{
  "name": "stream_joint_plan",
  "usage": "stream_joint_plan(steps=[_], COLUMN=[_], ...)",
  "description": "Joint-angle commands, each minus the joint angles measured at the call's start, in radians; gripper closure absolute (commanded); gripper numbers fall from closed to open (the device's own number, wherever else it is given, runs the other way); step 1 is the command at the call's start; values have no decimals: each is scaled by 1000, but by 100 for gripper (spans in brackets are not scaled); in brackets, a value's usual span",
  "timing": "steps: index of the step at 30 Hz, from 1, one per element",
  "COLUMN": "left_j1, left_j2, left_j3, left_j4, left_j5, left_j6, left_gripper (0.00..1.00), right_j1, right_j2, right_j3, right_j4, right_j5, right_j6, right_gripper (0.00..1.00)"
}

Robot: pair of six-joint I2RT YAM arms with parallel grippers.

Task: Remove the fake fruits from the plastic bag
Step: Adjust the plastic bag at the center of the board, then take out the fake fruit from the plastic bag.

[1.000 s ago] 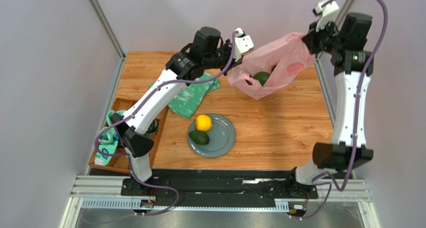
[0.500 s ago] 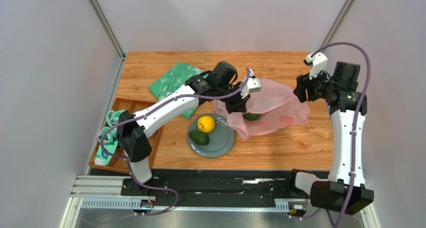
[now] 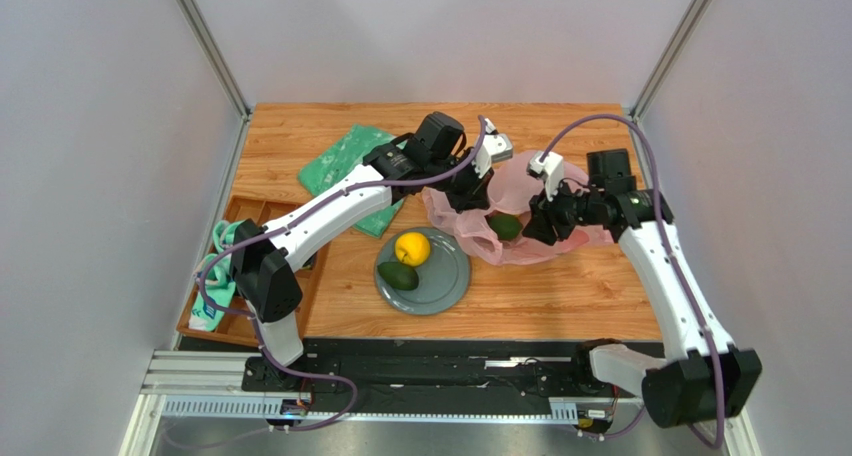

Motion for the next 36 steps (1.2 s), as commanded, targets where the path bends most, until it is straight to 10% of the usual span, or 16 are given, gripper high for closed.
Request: stream_joint_plan(steps=[1,19,31,36], left_j1=[7,10,-7,-8], left_j2=[-12,0,9,12], left_j3=[44,34,31,37], left_j4=[12,1,-10,-13], left_j5=[12,132,196,173], left_j6=[-30,-11,-1,8], left_gripper=[100,100,100,100], right_j1=[13,117,220,223], right_j2=[86,503,698,657], right_j3=[-82,-4,96,81], right_j4=[159,397,428,437], right_j5=[69,287,588,645], right_j6=[54,232,363,357], right_gripper=[58,9,3,25])
